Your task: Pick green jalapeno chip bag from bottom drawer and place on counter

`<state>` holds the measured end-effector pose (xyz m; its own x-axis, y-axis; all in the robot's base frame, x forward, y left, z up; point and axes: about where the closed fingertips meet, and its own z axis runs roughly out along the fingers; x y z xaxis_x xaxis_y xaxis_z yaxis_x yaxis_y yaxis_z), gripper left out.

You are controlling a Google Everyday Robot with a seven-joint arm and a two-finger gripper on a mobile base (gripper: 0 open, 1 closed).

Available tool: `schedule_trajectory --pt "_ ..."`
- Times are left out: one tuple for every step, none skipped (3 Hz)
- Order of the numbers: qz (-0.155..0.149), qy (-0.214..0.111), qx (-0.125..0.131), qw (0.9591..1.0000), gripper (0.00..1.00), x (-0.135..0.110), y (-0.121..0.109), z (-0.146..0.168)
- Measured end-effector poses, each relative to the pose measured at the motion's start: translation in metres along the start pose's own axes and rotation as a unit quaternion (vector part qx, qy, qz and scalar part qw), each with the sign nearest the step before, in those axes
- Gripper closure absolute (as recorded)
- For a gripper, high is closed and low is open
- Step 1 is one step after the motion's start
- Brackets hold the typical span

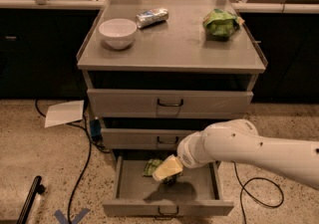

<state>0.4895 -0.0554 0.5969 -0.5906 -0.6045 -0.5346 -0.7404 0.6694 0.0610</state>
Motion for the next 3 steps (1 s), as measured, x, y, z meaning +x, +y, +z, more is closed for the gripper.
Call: schedule_trajectory --pt "0.047 -0.028 -0.017 0.9984 0.00 0.029 0.005 0.047" --pt "0.086 -0.089 -0.029 0.9919 0.00 0.048 0.004 0.089" --pt "0.104 -0.098 -0.034 0.9890 0.00 0.056 0.005 0.104"
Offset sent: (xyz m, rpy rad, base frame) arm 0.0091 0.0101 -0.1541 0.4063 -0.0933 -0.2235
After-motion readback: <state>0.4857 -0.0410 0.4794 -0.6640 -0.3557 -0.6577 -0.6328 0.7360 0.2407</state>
